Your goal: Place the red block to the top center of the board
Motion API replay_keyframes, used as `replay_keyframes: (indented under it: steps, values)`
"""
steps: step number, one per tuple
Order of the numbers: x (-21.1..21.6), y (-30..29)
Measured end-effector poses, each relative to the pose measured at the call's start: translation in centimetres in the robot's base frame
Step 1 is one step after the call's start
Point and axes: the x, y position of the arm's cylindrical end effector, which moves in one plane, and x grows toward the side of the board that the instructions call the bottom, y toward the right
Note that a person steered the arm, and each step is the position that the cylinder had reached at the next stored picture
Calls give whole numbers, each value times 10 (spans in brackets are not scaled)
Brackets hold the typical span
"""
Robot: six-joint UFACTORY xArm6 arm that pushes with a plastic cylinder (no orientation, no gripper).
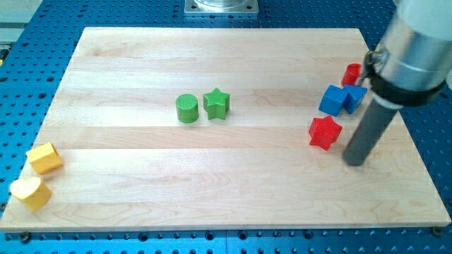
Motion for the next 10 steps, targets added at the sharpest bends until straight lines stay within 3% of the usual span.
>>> replay_keyframes:
  steps: [4, 6, 8, 9, 10]
  values:
    - [-223, -69]
    - [-256, -39]
    - [-260, -144]
    - [-269, -142]
    - [-277, -61]
